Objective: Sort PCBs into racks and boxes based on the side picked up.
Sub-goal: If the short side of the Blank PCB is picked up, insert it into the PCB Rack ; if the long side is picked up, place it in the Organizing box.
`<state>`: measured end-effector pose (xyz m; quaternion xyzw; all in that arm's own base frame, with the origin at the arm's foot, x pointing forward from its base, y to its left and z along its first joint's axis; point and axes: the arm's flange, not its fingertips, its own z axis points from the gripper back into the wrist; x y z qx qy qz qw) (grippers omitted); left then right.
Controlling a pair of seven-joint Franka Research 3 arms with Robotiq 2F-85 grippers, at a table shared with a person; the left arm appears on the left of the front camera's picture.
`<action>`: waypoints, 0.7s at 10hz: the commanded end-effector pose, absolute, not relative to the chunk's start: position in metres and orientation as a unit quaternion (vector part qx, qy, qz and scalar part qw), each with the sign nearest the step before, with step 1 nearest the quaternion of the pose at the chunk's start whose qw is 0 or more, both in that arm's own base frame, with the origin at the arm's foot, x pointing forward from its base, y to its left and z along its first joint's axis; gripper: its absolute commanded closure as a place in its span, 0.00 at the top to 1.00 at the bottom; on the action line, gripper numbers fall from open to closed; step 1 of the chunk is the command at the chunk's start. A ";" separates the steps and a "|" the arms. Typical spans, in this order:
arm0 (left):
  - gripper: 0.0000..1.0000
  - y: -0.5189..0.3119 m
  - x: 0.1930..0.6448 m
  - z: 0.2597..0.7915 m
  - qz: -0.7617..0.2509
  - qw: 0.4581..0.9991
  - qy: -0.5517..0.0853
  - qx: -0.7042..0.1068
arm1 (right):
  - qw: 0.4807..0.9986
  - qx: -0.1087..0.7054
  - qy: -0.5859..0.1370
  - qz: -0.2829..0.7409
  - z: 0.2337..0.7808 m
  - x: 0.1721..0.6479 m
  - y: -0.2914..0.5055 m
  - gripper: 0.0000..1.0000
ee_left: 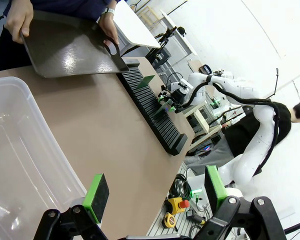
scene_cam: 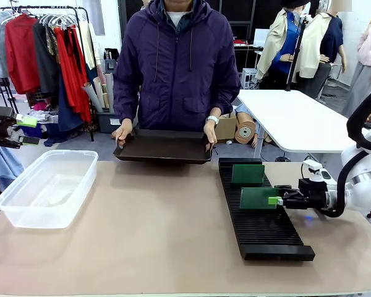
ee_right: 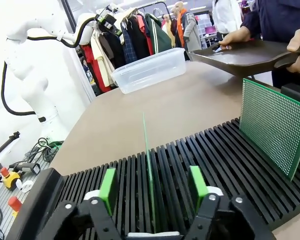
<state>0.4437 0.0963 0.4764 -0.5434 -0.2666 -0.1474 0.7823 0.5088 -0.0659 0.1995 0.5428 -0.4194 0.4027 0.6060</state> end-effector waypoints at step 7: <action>1.00 0.096 0.443 0.478 -0.148 0.781 -0.269 -0.543 | 0.604 0.537 -0.426 0.406 0.213 0.507 -0.068 1.00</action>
